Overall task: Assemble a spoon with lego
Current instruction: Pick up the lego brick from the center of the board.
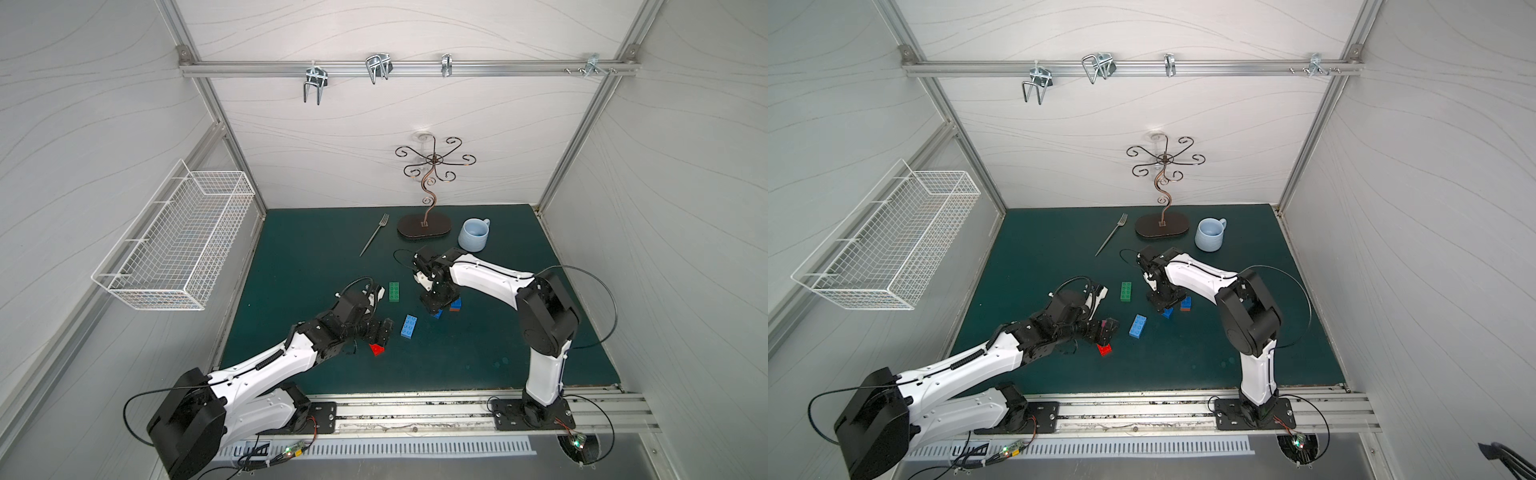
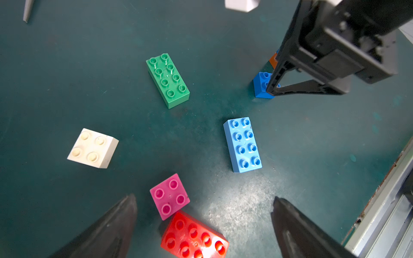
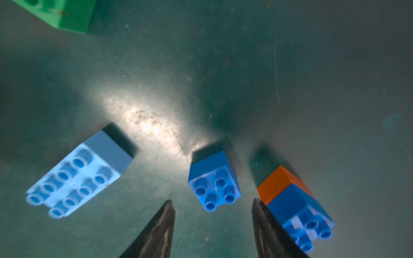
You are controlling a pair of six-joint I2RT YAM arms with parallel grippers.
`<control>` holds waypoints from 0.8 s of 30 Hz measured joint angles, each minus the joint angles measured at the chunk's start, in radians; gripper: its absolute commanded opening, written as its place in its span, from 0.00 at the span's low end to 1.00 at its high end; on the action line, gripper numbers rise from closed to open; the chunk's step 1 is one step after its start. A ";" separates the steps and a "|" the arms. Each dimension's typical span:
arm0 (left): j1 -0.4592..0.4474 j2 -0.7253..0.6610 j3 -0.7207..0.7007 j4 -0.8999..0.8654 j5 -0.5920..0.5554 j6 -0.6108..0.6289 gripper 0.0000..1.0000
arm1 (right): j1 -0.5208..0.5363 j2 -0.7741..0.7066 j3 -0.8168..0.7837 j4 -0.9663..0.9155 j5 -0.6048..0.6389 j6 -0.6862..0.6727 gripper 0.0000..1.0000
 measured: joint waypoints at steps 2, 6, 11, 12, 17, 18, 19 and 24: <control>-0.001 0.000 0.000 0.000 -0.002 0.000 1.00 | -0.006 0.010 0.005 0.004 -0.002 -0.021 0.60; -0.002 0.000 0.000 0.000 -0.006 0.000 1.00 | -0.023 0.016 0.014 0.011 -0.018 -0.047 0.59; -0.002 0.001 0.000 0.000 -0.010 0.000 1.00 | -0.039 0.017 0.014 0.014 -0.060 -0.062 0.59; -0.002 0.001 0.000 0.000 -0.011 0.000 1.00 | -0.040 0.018 0.014 0.015 -0.067 -0.064 0.59; -0.002 0.002 0.000 -0.001 -0.011 0.000 1.00 | -0.040 0.037 0.014 0.021 -0.098 -0.071 0.56; -0.002 0.002 0.000 0.000 -0.011 0.000 1.00 | -0.040 0.042 0.014 0.021 -0.105 -0.074 0.55; -0.002 0.002 0.000 0.000 -0.011 0.000 1.00 | -0.040 0.047 0.014 0.021 -0.109 -0.074 0.54; -0.002 0.002 0.000 0.000 -0.011 0.000 1.00 | -0.040 0.056 0.014 0.021 -0.122 -0.074 0.48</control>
